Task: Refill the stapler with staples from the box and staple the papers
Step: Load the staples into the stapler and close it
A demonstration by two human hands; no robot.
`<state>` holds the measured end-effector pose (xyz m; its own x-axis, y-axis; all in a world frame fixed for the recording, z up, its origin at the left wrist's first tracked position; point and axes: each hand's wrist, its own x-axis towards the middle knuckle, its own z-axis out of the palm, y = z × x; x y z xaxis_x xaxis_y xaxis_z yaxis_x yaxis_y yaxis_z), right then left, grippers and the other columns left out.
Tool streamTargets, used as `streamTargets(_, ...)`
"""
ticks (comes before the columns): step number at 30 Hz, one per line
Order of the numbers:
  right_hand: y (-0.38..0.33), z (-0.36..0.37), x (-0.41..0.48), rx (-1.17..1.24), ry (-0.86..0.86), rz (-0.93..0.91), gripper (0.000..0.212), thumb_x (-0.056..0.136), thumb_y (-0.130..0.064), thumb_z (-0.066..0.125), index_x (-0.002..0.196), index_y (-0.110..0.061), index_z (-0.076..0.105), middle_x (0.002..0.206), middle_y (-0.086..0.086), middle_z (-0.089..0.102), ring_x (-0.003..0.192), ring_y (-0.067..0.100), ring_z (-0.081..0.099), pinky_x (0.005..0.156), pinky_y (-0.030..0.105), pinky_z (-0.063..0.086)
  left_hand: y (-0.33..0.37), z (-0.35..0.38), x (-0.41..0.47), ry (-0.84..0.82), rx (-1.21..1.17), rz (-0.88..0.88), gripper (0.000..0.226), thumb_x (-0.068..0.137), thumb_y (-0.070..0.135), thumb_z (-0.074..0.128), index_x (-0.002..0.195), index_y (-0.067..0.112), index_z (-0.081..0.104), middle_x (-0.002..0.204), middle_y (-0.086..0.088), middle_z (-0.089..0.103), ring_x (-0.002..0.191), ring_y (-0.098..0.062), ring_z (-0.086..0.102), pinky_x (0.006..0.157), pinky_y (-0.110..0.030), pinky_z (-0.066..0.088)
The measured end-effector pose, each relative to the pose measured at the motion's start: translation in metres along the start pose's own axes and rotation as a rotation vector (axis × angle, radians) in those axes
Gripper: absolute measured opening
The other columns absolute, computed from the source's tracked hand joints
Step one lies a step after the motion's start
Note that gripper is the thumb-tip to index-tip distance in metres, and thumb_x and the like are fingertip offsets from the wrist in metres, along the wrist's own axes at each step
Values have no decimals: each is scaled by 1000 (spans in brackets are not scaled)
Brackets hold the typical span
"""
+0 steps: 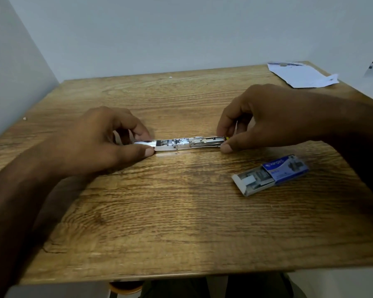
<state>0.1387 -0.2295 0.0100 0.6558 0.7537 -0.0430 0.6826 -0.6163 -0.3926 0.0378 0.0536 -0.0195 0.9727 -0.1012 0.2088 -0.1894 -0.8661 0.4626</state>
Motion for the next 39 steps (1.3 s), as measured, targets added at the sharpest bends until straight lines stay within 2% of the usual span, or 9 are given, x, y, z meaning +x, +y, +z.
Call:
streamTargets(5, 0, -1, 0, 4, 43, -16, 7, 78, -37, 79, 85, -33, 78, 75, -36, 68, 77, -12, 63, 60, 14, 41, 9, 6, -1, 54, -152, 5, 12, 74, 30, 84, 82, 28, 76, 79, 13, 74, 60, 0, 63, 55, -11, 45)
streamTargets(7, 1, -3, -2, 20, 48, -29, 5, 80, -34, 79, 84, -32, 79, 72, -36, 68, 76, -13, 63, 57, 8, 44, 11, 7, 1, 73, -269, -11, 14, 73, 27, 85, 84, 22, 78, 77, 5, 77, 62, -2, 63, 61, -20, 50)
streamTargets(10, -1, -3, -2, 41, 68, -34, 4, 78, -32, 79, 82, -31, 79, 71, -33, 70, 74, -11, 65, 61, 8, 48, 16, 9, 0, 98, -488, -53, 20, 68, 19, 90, 85, 16, 80, 77, -16, 76, 62, -23, 62, 65, -40, 53)
streamTargets(14, -1, 0, 0, 156, 182, -64, 5, 75, -25, 78, 79, -27, 78, 75, -13, 77, 72, 0, 72, 72, 26, 61, 29, 19, 0, 154, -684, -84, 15, 69, 15, 83, 81, 8, 78, 70, -32, 66, 54, -27, 57, 52, -28, 52)
streamTargets(18, -4, 3, 1, 388, 288, -130, 7, 77, -14, 80, 82, -18, 78, 74, 1, 78, 68, 22, 75, 68, 31, 63, 39, 29, 9, 149, -770, -59, 13, 78, 7, 79, 87, 0, 74, 84, -43, 60, 66, -28, 57, 59, -26, 56)
streamTargets(22, -12, 5, 3, 579, 398, -175, 12, 79, -12, 80, 90, -10, 77, 75, 14, 77, 65, 37, 72, 63, 45, 65, 50, 42, 20, 146, -821, -29, 17, 78, 7, 79, 92, -3, 74, 84, -35, 70, 67, -21, 64, 62, -27, 58)
streamTargets(30, -12, 7, 5, 844, 505, -95, 14, 75, -6, 81, 88, -7, 76, 79, 22, 73, 67, 23, 68, 68, 39, 62, 61, 45, 30, 83, -933, -73, 19, 92, 16, 68, 103, 2, 76, 92, -19, 79, 77, -24, 72, 72, -33, 61)
streamTargets(33, -15, 9, 4, 844, 486, -107, 11, 74, -5, 81, 84, -7, 77, 76, 22, 74, 67, 26, 71, 66, 36, 63, 65, 45, 29, 63, -899, -69, 21, 93, 17, 67, 101, 0, 75, 91, -18, 79, 82, -31, 76, 73, -37, 62)
streamTargets(39, -18, 11, 4, 847, 511, -128, 10, 73, -4, 82, 81, -6, 79, 76, 22, 75, 76, 46, 71, 71, 52, 63, 65, 47, 27, 119, -819, -65, 15, 92, 13, 70, 96, 0, 76, 85, -19, 79, 77, -36, 77, 70, -50, 64)
